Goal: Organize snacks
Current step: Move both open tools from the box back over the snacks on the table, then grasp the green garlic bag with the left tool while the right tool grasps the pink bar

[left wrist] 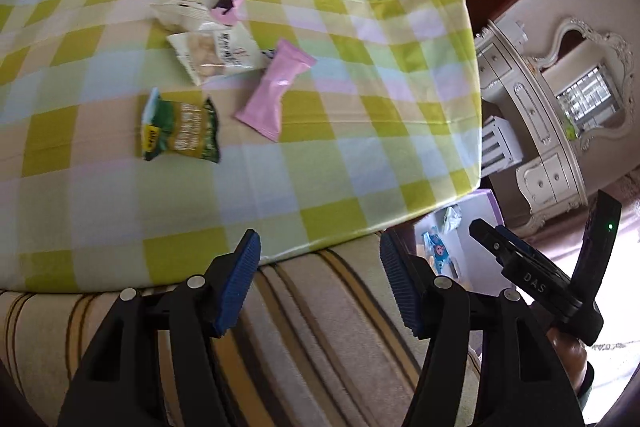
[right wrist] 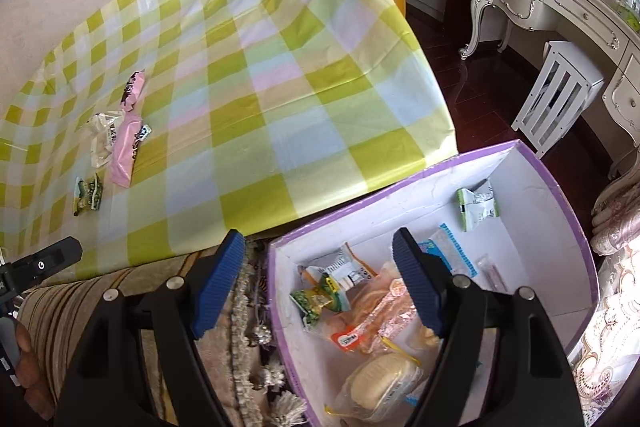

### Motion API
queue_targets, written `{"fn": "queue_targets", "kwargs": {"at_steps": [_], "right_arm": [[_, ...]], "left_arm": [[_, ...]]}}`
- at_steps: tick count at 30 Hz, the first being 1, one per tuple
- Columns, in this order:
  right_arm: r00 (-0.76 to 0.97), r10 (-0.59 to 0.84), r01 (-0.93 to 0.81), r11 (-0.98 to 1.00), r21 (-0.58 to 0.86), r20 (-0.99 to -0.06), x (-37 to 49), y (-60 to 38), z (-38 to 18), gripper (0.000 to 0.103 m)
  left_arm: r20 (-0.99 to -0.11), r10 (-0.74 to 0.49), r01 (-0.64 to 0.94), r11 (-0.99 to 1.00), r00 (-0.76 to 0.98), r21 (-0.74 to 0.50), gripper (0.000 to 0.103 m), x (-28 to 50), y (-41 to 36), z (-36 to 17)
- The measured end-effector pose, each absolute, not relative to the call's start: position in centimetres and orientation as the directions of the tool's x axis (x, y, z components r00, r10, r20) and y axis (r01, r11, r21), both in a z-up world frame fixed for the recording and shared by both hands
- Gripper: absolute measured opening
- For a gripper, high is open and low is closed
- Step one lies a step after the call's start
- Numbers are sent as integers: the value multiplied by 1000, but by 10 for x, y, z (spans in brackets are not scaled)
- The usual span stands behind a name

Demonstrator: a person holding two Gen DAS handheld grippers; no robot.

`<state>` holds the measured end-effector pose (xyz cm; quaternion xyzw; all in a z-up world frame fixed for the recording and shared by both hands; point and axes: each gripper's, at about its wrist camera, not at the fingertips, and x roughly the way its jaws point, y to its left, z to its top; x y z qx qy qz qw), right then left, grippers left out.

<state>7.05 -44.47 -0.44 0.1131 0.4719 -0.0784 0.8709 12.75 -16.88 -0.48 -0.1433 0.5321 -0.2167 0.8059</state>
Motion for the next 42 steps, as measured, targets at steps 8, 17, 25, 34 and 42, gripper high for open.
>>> {"fn": "queue_targets", "kwargs": {"at_steps": [8,17,25,34,42], "right_arm": [[528,34,175,974,147,-849,96,-407,2,77],[533,99,147,967,208,-840,123,-376,0,77],[533,117,144,963,226,-838,145,-358,-5,77],[554,91,176,959,224,-827,168,-342,-6,77],[572,95,135,969,208,-814,191,-308,-5,77]], "left_arm": [[-820,-404,42,905,406,-424,74,156,-115,-17],[-847,-346,85,936,403,-342,79,185,-125,-24],[-878,-265,141,964,399,-228,77,200,-145,-30],[-888,-215,189,971,406,-149,49,199,-154,-34],[-866,-256,123,967,429,-225,45,197,-132,-32]]}}
